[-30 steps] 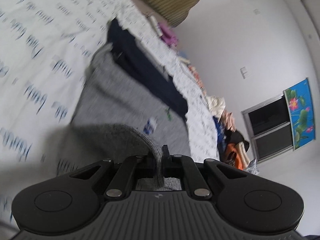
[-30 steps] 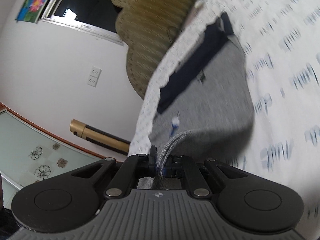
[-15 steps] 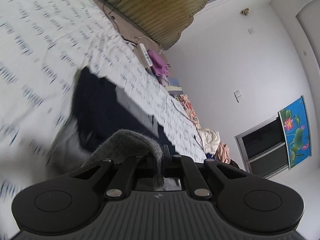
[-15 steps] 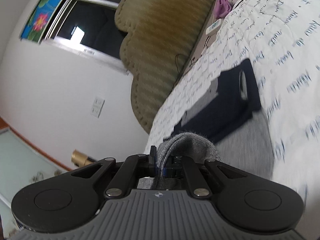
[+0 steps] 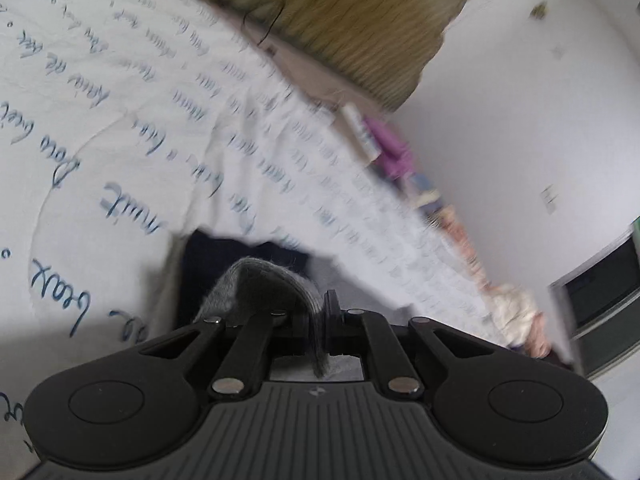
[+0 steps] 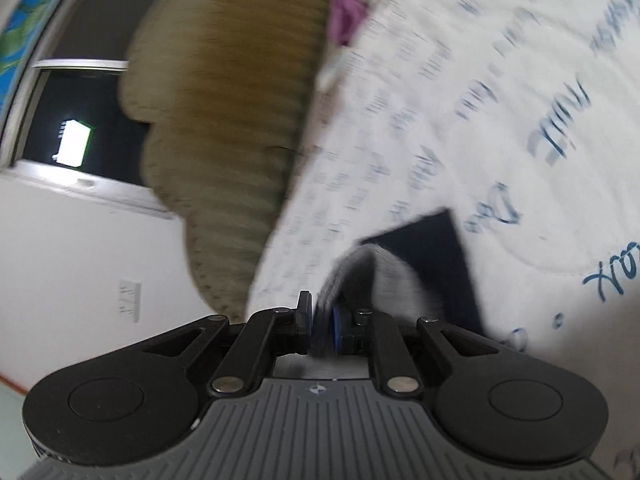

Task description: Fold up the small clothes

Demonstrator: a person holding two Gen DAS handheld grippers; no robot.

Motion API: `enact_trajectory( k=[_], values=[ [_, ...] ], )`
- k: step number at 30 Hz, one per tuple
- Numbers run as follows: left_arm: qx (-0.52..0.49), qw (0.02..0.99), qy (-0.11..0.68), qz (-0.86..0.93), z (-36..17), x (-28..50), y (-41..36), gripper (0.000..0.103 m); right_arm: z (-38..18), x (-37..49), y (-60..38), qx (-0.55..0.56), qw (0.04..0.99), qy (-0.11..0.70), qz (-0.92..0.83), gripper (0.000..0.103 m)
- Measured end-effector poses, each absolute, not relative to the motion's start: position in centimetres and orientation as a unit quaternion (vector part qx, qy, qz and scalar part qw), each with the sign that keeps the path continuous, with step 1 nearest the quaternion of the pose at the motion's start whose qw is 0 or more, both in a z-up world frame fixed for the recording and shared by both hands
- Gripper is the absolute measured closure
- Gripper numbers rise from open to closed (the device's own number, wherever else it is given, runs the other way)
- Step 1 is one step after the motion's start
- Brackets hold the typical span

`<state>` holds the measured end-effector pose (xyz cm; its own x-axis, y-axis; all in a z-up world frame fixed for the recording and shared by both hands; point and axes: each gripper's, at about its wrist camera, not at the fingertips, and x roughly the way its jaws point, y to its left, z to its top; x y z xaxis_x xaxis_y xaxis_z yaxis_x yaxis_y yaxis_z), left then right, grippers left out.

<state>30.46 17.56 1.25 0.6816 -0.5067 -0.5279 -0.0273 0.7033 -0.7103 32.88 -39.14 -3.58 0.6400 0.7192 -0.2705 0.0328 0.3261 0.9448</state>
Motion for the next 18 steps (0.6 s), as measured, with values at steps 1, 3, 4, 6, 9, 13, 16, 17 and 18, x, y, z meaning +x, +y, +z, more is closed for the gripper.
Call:
enact_trajectory(
  k=[1,3,4,6,9,13,16,17,18],
  values=[
    [-0.349,0.844,0.378,-0.150,1.2,30.3,17.3,0.096,-3.9,33.1,-38.9,0.526,0.733,0.366,0.230,0.076],
    [-0.289,0.870,0.359,-0.176,2.7,28.8,16.1,0.092,-3.9,32.6,-38.5,0.514,0.737,0.366,0.243,0.071],
    [-0.242,0.887,0.349,-0.183,3.7,27.9,15.4,0.090,-3.5,32.2,-38.5,0.503,0.744,0.361,0.252,0.068],
    [-0.129,0.922,0.319,-0.176,5.6,25.9,13.6,0.070,-1.9,31.5,-38.5,0.454,0.773,0.360,0.260,0.061],
    [-0.007,0.958,0.246,-0.149,7.0,23.4,12.2,0.019,1.0,30.6,-38.1,0.338,0.841,0.348,0.239,0.058],
    [0.011,0.960,0.245,-0.138,6.8,24.1,12.0,0.019,2.1,31.7,-37.3,0.278,0.864,0.358,0.219,0.058],
    [0.011,0.952,0.277,-0.130,5.4,26.1,11.8,0.019,2.0,33.8,-36.3,0.262,0.865,0.370,0.216,0.058],
    [0.007,0.947,0.292,-0.130,4.9,26.8,11.7,0.020,1.9,34.2,-36.0,0.256,0.865,0.376,0.211,0.058],
    [0.007,0.945,0.300,-0.130,4.5,27.3,11.5,0.020,1.7,34.6,-35.7,0.250,0.866,0.380,0.207,0.058]
  ],
)
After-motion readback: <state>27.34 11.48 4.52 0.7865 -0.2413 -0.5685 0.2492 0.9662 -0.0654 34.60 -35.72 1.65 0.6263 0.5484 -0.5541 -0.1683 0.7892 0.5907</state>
